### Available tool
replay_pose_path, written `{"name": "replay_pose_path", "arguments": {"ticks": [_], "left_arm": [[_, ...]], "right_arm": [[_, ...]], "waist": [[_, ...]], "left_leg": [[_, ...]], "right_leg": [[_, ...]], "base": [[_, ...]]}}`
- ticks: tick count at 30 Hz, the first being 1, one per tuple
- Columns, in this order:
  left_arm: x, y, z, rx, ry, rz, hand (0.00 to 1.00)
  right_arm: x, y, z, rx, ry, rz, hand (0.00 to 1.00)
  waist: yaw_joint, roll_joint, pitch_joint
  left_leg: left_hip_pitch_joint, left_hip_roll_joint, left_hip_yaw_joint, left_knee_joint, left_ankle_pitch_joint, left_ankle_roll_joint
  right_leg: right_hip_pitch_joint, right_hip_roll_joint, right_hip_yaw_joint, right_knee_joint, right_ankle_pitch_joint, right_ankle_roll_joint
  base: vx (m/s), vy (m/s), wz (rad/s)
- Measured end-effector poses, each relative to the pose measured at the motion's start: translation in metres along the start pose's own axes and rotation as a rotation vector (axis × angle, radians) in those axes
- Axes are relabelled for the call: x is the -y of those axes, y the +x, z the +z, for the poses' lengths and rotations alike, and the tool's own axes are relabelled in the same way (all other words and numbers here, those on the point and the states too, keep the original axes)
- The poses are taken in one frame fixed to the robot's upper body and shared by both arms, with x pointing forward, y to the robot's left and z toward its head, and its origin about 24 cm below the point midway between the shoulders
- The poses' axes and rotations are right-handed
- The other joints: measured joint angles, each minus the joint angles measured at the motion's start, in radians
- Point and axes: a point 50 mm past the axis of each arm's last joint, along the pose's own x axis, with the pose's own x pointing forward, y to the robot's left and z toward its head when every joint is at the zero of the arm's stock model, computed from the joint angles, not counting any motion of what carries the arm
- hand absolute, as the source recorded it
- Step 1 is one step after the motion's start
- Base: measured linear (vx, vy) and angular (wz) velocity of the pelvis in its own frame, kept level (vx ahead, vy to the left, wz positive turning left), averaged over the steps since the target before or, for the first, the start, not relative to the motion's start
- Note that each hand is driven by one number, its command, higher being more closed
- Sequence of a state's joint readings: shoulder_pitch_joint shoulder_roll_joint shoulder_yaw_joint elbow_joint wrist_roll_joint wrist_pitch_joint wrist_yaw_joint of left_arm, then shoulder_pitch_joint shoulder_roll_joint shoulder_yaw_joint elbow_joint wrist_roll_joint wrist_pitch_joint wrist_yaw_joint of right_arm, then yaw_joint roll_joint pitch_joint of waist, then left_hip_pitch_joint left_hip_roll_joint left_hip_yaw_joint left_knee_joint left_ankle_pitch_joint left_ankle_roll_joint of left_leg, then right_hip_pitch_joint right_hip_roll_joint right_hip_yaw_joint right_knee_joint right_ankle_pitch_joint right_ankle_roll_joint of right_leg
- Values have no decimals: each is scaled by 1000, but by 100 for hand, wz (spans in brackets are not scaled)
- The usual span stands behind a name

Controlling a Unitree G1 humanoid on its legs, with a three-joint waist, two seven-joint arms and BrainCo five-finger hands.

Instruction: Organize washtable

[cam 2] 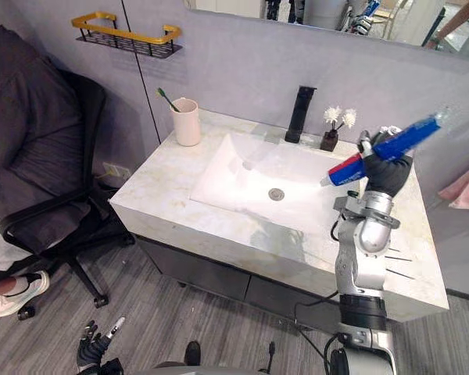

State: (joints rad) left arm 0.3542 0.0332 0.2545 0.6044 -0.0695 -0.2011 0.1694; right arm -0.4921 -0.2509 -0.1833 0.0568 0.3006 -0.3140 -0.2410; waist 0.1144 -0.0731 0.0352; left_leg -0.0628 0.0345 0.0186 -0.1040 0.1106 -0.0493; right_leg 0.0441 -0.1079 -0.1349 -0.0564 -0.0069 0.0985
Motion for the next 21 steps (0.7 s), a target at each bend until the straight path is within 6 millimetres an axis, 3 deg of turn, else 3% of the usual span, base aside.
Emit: {"name": "replay_pose_path", "arguments": {"ticks": [3,6,9,15,21], "left_arm": [[6,0,1,3,12,-39,0],[7,0,0,2,18,-47,0],[8,3,4,16,30,-57,0],[16,10,19,64,12,-76,0],[20,16,31,107,-12,-84,0]], "right_arm": [[-19,32,18,85,-6,39,100],[-47,73,48,205,-7,74,100],[-71,99,77,298,-12,83,100],[-96,137,115,364,-66,37,100],[-105,154,130,364,-144,-20,100]], "waist": [[18,-2,29],[49,-12,72],[76,-18,107],[134,-18,184],[170,-8,254]], "left_leg": [[-11,-1,-11,0,1,-1],[-27,-2,-22,6,3,3],[-53,-5,-41,7,11,9],[-105,-20,-87,8,24,17],[-146,-24,-142,9,34,13]], "right_leg": [[-6,1,-8,0,0,0],[-18,2,-17,0,0,0],[-34,2,-33,-2,1,0],[-51,0,-83,-16,2,2],[-68,0,-144,-21,1,4]], "base": [[-3,-11,8],[21,-9,8],[35,-13,17],[21,-2,23],[2,-1,30]]}}
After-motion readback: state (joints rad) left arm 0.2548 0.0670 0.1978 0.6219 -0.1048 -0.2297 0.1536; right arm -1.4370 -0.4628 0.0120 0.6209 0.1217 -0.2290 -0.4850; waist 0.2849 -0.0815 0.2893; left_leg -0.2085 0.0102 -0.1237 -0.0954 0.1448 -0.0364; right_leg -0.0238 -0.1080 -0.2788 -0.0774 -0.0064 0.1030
